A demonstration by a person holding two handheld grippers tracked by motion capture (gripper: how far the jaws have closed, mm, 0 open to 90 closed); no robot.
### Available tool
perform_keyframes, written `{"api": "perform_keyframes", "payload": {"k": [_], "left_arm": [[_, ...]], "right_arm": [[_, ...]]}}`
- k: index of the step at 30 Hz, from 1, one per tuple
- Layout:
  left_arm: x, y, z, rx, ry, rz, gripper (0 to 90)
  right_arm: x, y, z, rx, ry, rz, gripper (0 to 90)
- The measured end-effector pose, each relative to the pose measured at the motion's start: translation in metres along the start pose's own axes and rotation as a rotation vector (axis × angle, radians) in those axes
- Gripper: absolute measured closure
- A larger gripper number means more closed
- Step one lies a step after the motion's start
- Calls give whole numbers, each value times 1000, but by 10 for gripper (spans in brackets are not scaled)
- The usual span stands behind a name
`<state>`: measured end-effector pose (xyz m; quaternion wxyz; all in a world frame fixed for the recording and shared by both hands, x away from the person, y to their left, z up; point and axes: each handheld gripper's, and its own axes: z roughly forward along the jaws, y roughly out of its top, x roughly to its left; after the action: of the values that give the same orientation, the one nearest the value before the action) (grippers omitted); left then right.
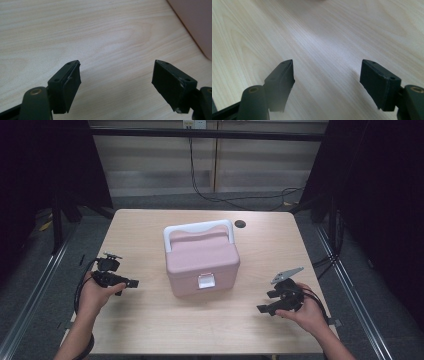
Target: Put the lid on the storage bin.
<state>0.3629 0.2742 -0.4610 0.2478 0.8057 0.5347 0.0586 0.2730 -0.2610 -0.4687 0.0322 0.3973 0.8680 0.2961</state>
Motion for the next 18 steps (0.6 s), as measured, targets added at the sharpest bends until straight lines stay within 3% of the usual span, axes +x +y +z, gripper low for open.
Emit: {"api": "perform_keyframes", "payload": {"k": [14,18], "left_arm": [[5,-13,9,-21,26,11,205],[8,-17,12,-33,34,25,200]], "right_arm": [[-3,-13,7,17,-2,-1,254],[-2,-18,11,-7,-1,-9,247]]}}
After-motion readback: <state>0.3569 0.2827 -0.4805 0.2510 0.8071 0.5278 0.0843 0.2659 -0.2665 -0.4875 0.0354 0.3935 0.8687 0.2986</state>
